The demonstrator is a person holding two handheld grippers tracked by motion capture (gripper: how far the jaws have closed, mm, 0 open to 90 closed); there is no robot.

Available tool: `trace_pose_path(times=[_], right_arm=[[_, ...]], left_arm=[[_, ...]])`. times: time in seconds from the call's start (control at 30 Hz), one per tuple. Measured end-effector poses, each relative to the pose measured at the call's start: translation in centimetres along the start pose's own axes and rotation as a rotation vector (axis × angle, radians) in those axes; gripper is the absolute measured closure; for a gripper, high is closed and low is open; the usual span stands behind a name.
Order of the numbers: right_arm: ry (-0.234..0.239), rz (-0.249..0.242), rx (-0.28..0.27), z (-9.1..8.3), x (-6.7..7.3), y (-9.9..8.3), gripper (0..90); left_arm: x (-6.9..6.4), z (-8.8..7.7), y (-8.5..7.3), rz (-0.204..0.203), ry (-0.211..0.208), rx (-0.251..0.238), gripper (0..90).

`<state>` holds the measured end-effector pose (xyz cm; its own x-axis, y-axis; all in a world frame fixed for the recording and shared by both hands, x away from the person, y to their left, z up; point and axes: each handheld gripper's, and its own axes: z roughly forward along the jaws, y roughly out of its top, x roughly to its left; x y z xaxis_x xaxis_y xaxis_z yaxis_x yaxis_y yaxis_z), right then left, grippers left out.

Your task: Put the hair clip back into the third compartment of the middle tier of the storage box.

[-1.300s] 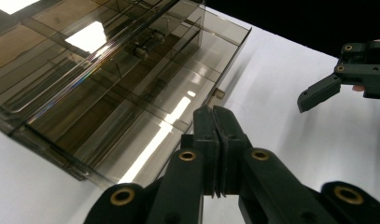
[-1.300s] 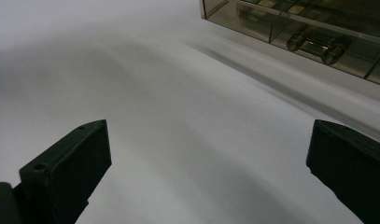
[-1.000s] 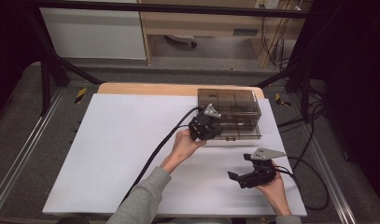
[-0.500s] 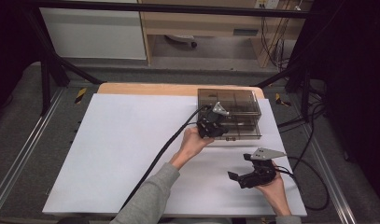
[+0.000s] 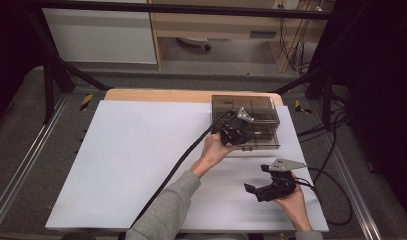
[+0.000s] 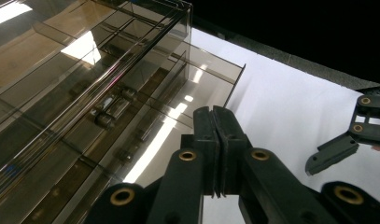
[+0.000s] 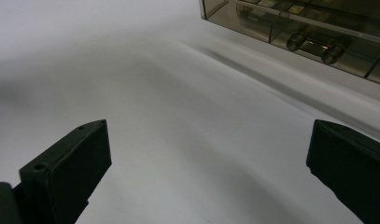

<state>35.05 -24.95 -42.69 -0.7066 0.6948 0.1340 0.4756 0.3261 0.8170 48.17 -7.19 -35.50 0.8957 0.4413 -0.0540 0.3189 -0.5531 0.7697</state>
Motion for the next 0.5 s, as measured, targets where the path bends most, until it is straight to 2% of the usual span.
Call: trace_pose_path(times=[0.5], right_arm=[[0.000, 0.000, 0.000, 0.0, 0.0, 0.0, 0.6]], left_arm=[[-0.4, 1.9, 1.4, 0.018, 0.005, 0.003, 87.8]])
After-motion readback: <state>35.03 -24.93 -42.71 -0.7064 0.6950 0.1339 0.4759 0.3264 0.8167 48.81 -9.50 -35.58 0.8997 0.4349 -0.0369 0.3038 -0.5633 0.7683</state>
